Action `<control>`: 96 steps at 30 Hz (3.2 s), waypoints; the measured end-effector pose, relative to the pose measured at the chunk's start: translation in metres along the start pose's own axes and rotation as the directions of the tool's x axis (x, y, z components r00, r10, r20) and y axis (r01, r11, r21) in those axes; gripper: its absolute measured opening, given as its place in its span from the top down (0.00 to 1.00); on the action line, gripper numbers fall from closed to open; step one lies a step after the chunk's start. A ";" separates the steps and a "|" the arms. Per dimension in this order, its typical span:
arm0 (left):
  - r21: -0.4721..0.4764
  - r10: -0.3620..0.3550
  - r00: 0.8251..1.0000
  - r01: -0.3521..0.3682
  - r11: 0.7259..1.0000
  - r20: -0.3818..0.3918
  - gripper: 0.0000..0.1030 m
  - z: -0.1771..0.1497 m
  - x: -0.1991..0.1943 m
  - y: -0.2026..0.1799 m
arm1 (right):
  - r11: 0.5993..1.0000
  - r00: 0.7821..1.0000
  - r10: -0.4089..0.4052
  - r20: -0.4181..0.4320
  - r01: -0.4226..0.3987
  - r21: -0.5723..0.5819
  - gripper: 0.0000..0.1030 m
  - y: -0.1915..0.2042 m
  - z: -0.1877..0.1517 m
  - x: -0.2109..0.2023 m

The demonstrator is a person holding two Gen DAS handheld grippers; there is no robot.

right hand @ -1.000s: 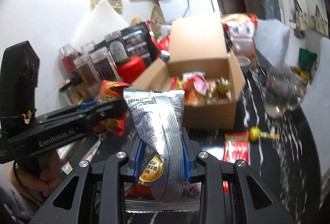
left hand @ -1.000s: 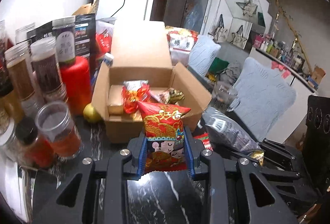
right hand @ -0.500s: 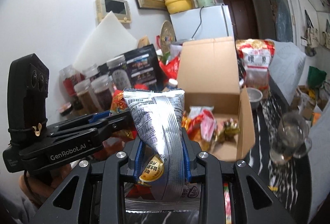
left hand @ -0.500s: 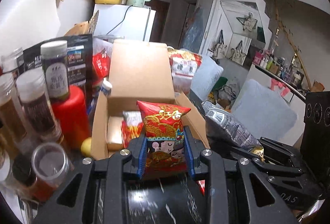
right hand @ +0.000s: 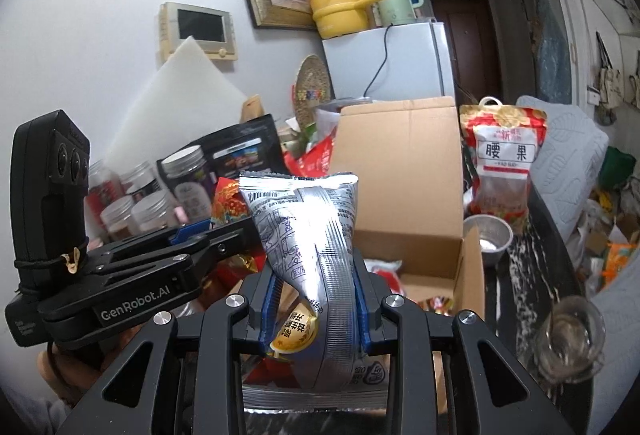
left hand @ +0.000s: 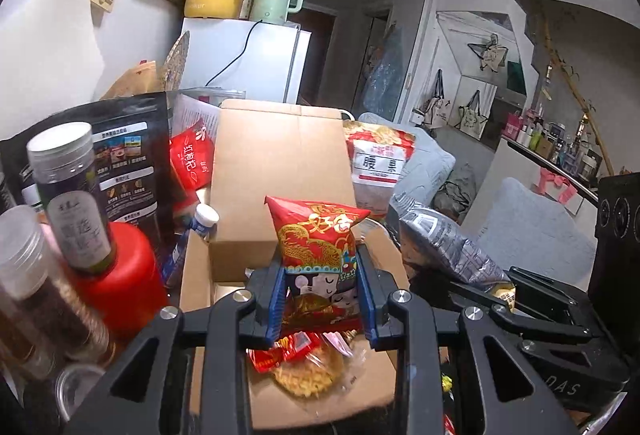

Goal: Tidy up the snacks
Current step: 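Carry the red-gold bag and silver pouch with both tools over the box, then lower both snacks into the box and open both tools, then withdraw both tools from the box toward the long red packet and lollipop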

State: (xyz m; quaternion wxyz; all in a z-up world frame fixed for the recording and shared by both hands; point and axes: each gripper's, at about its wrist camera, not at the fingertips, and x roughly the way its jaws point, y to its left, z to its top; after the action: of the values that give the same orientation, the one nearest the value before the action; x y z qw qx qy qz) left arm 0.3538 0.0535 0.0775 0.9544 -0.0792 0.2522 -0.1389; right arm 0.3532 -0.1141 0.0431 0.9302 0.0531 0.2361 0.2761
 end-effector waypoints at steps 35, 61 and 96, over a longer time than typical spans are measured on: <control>0.057 0.212 0.902 -0.206 0.977 -0.375 0.70 -0.042 0.136 0.033 | 0.988 0.937 -0.087 -0.339 0.124 0.089 0.70 -0.057 -0.039 0.133; 0.113 0.297 0.874 -0.275 0.955 -0.386 0.67 -0.040 0.128 0.025 | 0.981 0.932 -0.170 -0.318 0.192 0.038 0.45 -0.053 -0.030 0.111; 0.143 0.184 0.971 -0.163 0.976 -0.151 0.67 -0.015 -0.049 -0.057 | 0.968 0.967 -0.250 -0.044 0.248 -0.047 0.35 0.020 -0.008 -0.070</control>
State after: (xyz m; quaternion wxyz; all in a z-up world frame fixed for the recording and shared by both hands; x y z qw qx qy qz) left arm 0.2926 0.0127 0.0994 0.9421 0.0167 0.3260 -0.0769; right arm 0.2880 -0.1357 0.0694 0.9523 -0.0031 0.2579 0.1633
